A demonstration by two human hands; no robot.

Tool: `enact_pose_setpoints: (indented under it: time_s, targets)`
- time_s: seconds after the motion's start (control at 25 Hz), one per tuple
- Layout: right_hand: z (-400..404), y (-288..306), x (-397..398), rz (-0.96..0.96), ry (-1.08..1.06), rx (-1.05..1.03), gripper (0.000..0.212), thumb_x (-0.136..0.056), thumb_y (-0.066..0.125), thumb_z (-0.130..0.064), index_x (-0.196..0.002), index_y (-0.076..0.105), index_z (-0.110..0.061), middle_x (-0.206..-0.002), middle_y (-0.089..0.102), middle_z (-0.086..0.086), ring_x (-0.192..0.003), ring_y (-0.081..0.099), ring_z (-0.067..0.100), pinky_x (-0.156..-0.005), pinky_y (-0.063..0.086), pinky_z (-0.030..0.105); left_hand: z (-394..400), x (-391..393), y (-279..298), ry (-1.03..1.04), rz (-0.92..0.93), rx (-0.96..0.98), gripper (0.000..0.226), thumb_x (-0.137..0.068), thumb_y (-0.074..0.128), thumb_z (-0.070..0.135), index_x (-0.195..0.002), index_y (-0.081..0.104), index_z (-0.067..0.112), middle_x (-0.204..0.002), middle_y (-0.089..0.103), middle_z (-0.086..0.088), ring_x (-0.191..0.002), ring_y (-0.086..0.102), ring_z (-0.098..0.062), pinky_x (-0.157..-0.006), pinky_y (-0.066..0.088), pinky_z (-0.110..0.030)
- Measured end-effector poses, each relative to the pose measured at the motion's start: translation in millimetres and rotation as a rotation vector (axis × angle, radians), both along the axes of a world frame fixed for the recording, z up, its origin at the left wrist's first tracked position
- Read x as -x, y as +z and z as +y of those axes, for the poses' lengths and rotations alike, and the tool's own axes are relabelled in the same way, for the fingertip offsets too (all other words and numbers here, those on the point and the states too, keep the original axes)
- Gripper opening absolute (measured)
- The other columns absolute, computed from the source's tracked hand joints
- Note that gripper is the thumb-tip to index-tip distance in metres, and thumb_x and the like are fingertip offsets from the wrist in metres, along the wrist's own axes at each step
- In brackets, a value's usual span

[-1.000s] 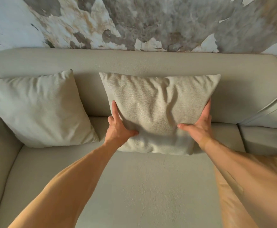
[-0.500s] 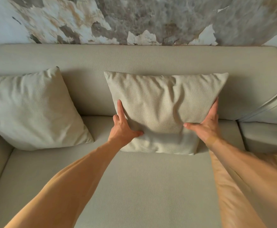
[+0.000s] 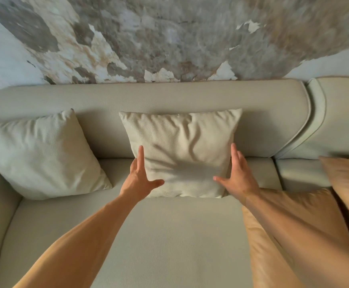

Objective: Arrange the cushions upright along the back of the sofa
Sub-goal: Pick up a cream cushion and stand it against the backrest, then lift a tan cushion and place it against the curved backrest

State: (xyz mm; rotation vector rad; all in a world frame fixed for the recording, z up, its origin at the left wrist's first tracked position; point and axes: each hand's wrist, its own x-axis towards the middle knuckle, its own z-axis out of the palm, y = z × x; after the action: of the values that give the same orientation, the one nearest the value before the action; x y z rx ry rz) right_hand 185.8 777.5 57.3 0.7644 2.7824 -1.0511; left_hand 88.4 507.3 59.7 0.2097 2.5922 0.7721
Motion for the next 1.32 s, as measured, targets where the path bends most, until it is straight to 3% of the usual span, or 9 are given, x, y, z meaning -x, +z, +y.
enact_pose_setpoints:
  time_s: [0.28,0.52,0.76,1.04,1.32]
  targets:
    - [6,49,-82,-0.123,0.104,-0.092,0.106,-0.076,0.064,-0.063,-0.151,-0.01,-0.044,-0.165,0.0,0.0,-0.149,0.011,0.031,-0.11,0.032,0.053,0,-68,61,0.023,0.043,-0.047,0.124,-0.076,0.08,0.039,-0.152,-0.017,0.035,-0.161,0.014,-0.005,-0.138,0.038,-0.029,-0.101,0.043,-0.045]
    - [-3,87,-148,-0.222,0.056,-0.178,0.099,-0.081,0.062,-0.06,-0.151,-0.007,-0.044,-0.165,-0.001,-0.004,-0.15,0.008,0.03,-0.109,0.034,0.053,-4,-113,92,-0.046,0.04,-0.078,0.123,-0.073,0.081,0.043,-0.152,-0.013,0.04,-0.159,0.021,-0.002,-0.138,0.037,-0.03,-0.104,0.041,-0.049]
    - [4,137,-214,-0.244,-0.062,-0.191,0.1,-0.079,0.062,-0.062,-0.152,-0.002,-0.043,-0.165,0.002,-0.002,-0.15,0.012,0.028,-0.111,0.033,0.051,9,-150,130,-0.094,0.003,-0.147,0.119,-0.076,0.079,0.043,-0.154,-0.01,0.031,-0.16,0.02,-0.009,-0.141,0.033,-0.034,-0.109,0.035,-0.049]
    - [72,179,-272,-0.255,-0.111,-0.191,0.099,-0.082,0.06,-0.061,-0.155,0.0,-0.031,-0.164,0.003,0.006,-0.15,0.012,0.027,-0.118,0.023,0.042,52,-188,166,-0.123,-0.04,-0.166,0.115,-0.079,0.076,0.045,-0.154,-0.009,0.032,-0.159,0.021,-0.007,-0.137,0.039,-0.031,-0.104,0.039,-0.042]
    - [192,172,-329,-0.232,-0.127,-0.157,0.097,-0.081,0.061,-0.062,-0.154,0.003,-0.037,-0.164,0.006,0.002,-0.145,0.025,0.034,-0.11,0.035,0.046,162,-246,166,-0.067,-0.065,-0.149,0.116,-0.078,0.076,0.047,-0.154,-0.01,0.035,-0.159,0.02,-0.009,-0.14,0.035,-0.032,-0.104,0.038,-0.046]
